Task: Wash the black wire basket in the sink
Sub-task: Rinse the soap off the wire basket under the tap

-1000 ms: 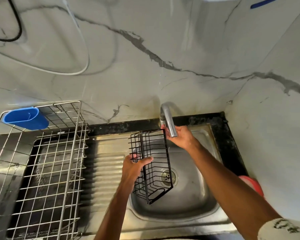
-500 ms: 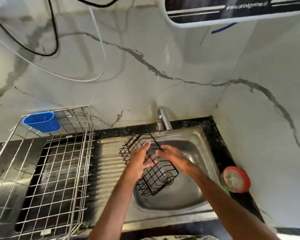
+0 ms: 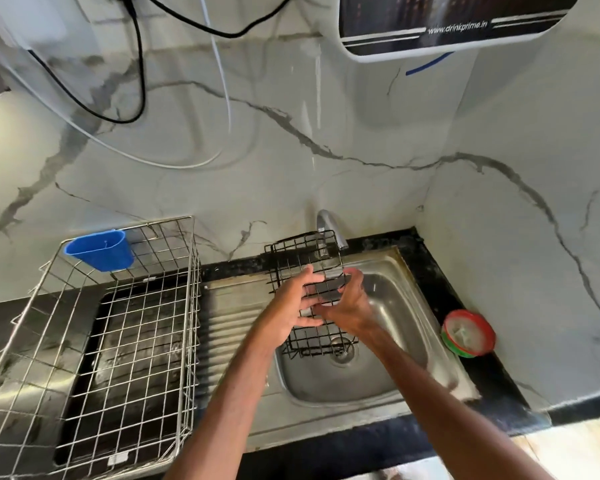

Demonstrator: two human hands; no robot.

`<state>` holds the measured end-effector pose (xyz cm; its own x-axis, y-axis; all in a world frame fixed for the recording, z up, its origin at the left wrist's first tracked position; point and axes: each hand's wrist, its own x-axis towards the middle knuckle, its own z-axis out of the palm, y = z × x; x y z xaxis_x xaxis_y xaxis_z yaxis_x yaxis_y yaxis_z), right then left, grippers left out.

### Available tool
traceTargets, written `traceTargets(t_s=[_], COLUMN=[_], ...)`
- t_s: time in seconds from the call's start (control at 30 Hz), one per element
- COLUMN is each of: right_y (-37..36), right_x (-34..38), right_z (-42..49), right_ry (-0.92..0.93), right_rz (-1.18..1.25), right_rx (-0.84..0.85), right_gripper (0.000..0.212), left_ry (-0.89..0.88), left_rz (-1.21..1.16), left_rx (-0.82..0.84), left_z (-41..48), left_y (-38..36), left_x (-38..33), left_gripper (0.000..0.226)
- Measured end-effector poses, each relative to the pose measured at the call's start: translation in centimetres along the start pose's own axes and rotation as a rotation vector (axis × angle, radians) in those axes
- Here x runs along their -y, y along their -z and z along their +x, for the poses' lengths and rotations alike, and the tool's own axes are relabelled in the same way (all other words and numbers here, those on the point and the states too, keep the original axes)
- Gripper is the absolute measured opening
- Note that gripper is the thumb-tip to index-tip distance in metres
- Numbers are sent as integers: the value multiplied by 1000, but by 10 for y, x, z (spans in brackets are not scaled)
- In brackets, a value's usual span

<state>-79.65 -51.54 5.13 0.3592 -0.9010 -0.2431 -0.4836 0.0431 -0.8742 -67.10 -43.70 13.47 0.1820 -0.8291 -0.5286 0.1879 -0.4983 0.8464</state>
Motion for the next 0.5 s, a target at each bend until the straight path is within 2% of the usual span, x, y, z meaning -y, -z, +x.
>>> traceTargets(t_s=[0.1, 0.17, 0.2, 0.27, 0.3, 0.37, 0.4, 0.43, 0.5], right_y=[-2, 2, 6, 15, 18, 25, 29, 33, 42], right_x=[2, 4, 6, 11, 16, 36, 51, 66, 99], right_z=[-7, -9, -10, -13, -15, -23, -27, -28, -33], right_ry=[43, 29, 9, -29, -32, -15, 11, 48, 182], right_rz=[2, 23, 42, 104, 150, 264, 302, 328, 397], right_rx=[-73, -111, -109, -76, -48, 7, 16, 15, -14], right_gripper=[116, 119, 119, 120, 120, 115, 110, 103, 93], left_ry=[-99, -242, -331, -412, -360, -209, -199, -252, -449], left_rz=[127, 185, 241, 413, 450, 343, 270, 207, 127], left_rx=[-27, -152, -284, -499, -497, -294, -193, -130, -113], left_z=[-10, -15, -17, -16, -14, -12, -11, -10, -15], left_y=[9, 25, 35, 54, 60, 64, 65, 66, 68], left_x=[0, 9, 16, 29, 34, 31, 24, 13, -12], left_gripper=[43, 36, 38, 66, 86, 120, 132, 136, 121])
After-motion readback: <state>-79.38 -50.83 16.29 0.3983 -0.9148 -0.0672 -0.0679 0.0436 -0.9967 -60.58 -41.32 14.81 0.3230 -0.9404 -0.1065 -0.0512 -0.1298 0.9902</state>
